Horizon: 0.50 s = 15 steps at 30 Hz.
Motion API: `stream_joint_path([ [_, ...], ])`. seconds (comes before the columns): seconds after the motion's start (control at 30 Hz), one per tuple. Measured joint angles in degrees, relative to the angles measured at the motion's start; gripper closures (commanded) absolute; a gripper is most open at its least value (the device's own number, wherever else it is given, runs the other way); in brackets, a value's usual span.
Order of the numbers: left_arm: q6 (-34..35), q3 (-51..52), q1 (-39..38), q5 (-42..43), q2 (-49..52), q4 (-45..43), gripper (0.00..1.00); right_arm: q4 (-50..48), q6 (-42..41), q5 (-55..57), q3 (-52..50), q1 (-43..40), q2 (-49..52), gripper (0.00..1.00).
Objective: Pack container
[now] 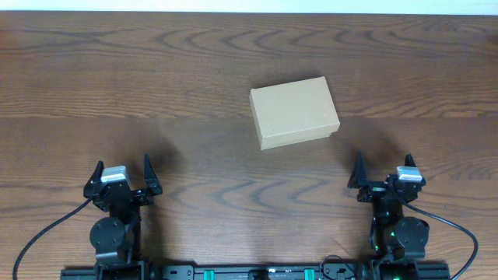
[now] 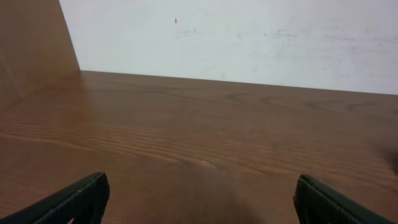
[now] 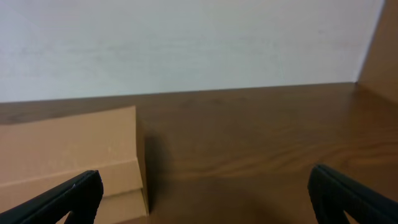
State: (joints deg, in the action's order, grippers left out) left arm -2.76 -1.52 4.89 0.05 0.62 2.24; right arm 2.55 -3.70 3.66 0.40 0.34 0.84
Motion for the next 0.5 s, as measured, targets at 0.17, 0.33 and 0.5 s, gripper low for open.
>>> stream_joint_path([
  [0.17, 0.00, 0.00, 0.00, 0.00, 0.00, 0.00, 0.05, 1.18, 0.00, -1.42, 0.00, -0.28, -0.07, 0.01],
  [0.33, 0.00, 0.00, 0.00, 0.02, 0.00, 0.00, 0.05, 1.29, 0.00, -1.79, 0.00, -0.28, -0.11, 0.01],
  [0.5, 0.00, 0.00, 0.00, 0.02, 0.00, 0.00, 0.05, 1.38, 0.02, -2.14, 0.00, -0.28, -0.11, 0.01],
])
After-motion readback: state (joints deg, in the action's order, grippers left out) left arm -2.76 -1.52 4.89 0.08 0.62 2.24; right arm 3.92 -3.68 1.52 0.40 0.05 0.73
